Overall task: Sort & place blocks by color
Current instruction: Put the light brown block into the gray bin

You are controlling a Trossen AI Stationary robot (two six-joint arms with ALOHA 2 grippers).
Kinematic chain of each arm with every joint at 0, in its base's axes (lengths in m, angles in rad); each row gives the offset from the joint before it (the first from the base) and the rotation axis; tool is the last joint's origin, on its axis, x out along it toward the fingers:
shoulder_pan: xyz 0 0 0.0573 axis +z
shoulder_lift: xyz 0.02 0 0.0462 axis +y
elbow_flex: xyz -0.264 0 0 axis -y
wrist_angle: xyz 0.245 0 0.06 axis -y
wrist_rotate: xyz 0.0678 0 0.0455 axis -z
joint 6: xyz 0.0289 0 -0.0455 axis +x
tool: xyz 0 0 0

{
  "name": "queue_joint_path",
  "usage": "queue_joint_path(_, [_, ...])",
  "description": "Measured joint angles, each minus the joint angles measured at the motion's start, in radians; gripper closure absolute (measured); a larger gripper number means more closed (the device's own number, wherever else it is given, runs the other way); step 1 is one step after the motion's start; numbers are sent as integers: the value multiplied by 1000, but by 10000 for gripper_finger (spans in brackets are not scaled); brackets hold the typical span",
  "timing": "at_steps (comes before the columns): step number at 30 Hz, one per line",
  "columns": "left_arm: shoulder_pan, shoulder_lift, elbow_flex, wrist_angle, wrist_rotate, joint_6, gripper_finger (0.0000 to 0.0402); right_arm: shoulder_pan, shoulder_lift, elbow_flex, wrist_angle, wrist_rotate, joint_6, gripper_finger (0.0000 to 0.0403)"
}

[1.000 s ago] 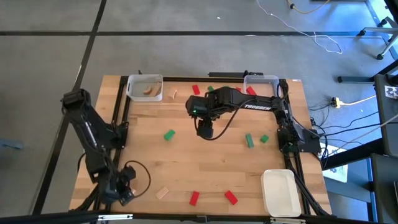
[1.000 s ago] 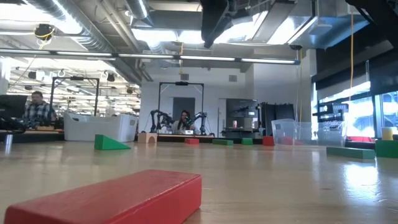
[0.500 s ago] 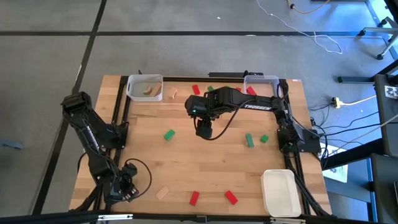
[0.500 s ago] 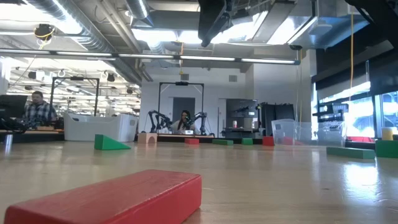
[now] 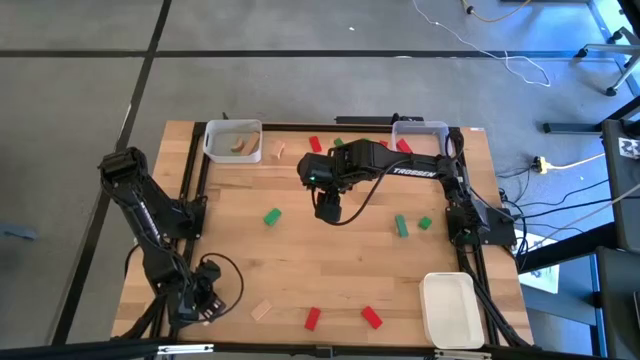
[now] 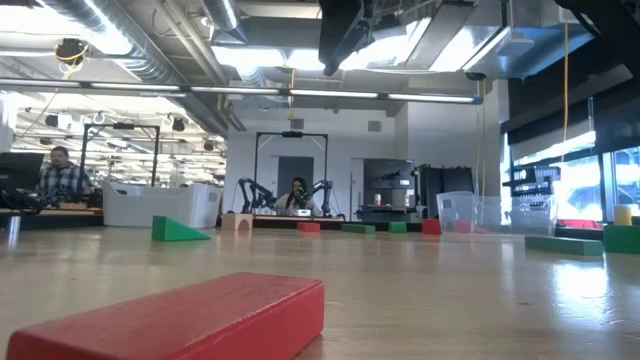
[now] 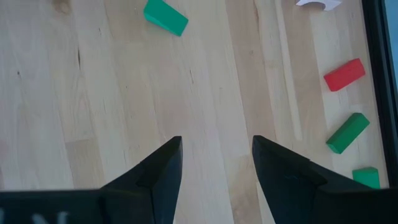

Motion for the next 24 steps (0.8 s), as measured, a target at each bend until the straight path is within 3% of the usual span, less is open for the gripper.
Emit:
queue_joint_path(3, [0, 0, 0, 8, 11, 14, 264, 0, 0, 0, 0, 0, 0, 208])
queue_joint_path(14, [13, 4, -1, 85, 68, 385, 264, -12, 0, 0, 0, 0, 0, 208])
queue_joint_path(19, [14, 3, -1, 77, 72, 335, 264, -20, 0, 0, 2, 0, 24, 208])
queue_joint_path(24, [9, 9, -1, 76, 66, 384, 264, -27, 0, 0, 4, 0, 25, 208])
